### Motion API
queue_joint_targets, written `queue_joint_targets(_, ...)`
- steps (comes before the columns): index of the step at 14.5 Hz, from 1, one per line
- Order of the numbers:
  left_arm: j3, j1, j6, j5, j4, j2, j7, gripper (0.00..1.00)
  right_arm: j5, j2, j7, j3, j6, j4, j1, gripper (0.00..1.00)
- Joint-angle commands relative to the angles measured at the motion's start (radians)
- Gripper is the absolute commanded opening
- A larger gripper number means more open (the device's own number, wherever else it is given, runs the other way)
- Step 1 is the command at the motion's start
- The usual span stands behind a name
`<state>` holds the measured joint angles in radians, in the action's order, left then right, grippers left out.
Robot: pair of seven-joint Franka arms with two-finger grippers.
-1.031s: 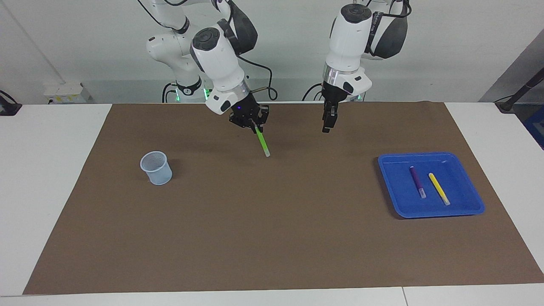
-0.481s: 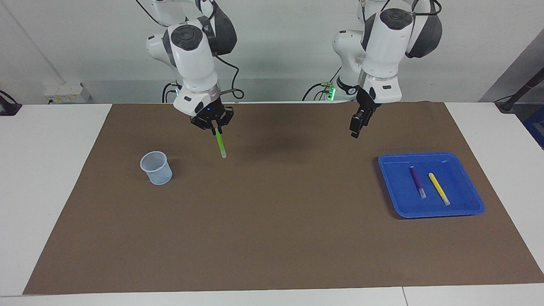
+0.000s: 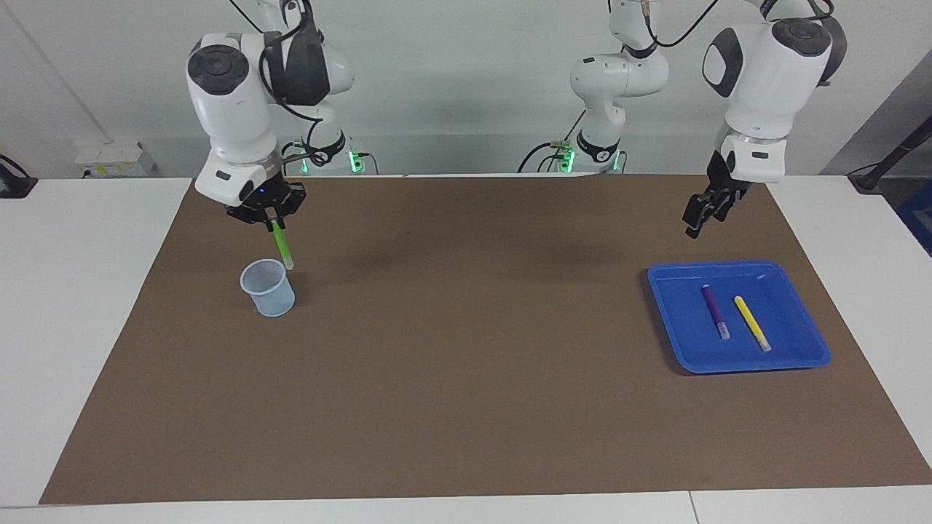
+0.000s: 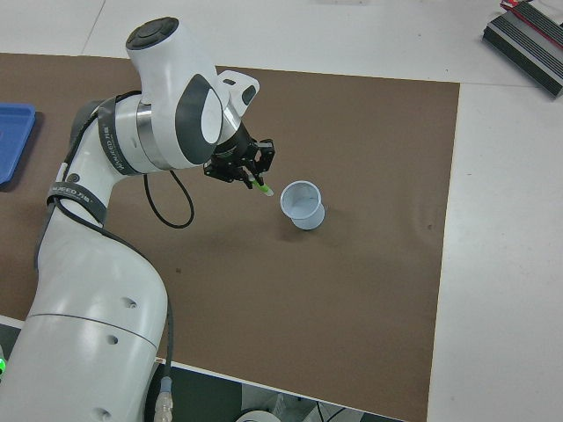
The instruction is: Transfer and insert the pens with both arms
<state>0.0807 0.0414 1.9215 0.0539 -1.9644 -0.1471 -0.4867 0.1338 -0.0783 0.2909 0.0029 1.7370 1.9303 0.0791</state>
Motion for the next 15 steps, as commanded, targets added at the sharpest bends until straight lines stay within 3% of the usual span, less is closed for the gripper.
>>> queue_joint_targets(1, 0.013, 0.070, -0.016, 0.009, -0.007, -0.017, 0.162, 0.74, 0.020, -0.003, 0.080, 0.015, 0.044, 0.013, -0.045, 0.00)
queue_joint_targets(9, 0.008, 0.219, 0.037, 0.011, -0.036, -0.017, 0.555, 0.72, 0.018, -0.009, 0.194, 0.015, 0.245, 0.145, -0.134, 0.00)
queue_joint_targets(15, 0.010, 0.218, 0.158, 0.011, -0.080, 0.038, 0.583, 0.71, -0.003, -0.009, 0.166, 0.015, 0.256, 0.171, -0.137, 0.00)
